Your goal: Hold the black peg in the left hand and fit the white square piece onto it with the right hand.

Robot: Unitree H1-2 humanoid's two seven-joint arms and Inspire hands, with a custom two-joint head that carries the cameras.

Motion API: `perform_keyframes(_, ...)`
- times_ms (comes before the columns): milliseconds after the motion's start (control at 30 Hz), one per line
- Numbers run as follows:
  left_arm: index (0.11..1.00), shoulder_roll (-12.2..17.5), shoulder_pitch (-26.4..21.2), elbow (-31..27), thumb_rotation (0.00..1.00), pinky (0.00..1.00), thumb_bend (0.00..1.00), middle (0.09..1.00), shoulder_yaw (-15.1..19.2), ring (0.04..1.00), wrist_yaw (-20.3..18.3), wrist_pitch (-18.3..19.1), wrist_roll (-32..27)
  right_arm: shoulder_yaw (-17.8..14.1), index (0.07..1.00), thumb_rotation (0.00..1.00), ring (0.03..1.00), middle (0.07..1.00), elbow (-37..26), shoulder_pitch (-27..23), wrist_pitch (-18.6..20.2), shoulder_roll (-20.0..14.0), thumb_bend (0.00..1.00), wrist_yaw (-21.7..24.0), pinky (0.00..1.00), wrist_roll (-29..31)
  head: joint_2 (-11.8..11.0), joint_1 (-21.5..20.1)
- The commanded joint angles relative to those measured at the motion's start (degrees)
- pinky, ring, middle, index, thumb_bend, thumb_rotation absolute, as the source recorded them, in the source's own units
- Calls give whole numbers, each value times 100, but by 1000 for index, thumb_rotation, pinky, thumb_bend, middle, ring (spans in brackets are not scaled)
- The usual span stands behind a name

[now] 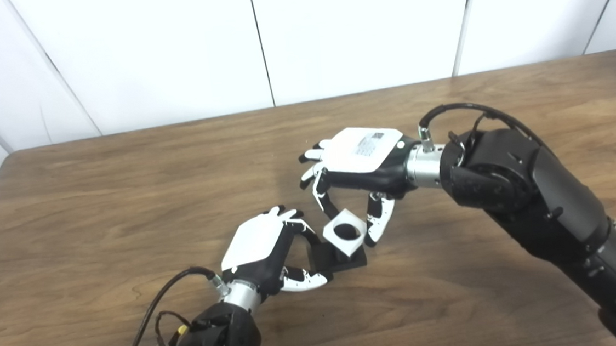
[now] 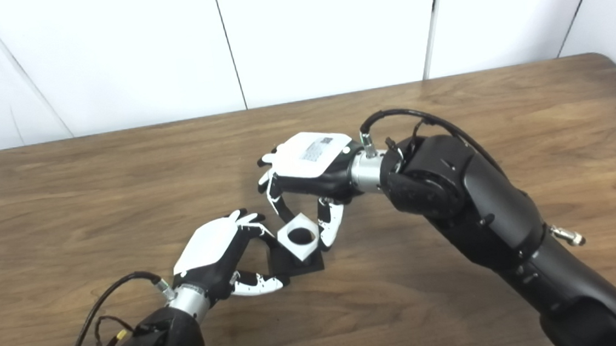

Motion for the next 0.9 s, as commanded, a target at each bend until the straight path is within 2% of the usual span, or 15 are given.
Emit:
perform_keyframes(0,607,33,-65,-91,264,1000,574,926,64,1000,43,9,71,-24,490,145,979,860,-83,-173,-163,-17,525,-119,1000,-29,7,8)
perform_keyframes(167,605,31,-66,-103,268,1000,569,928,61,1000,24,12,69,-26,490,144,982,863,-77,-150,-153,-4,525,-130,1000,-43,0,6)
perform_keyframes(333,562,8,-45,-87,266,1000,573,927,72,1000,104,-12,13,-34,491,145,987,868,-81,-155,-122,18,526,-126,1000,-34,17,13)
perform_keyframes(633,597,-4,-40,-106,277,1000,568,927,50,1000,61,-7,38,-51,491,145,988,869,-25,-210,-130,82,525,-180,1000,-59,21,10)
perform_keyframes(867,582,-8,-36,-82,274,1000,575,925,61,1000,117,-40,-9,-50,491,144,990,868,37,-236,-134,115,525,-207,1000,-73,21,10)
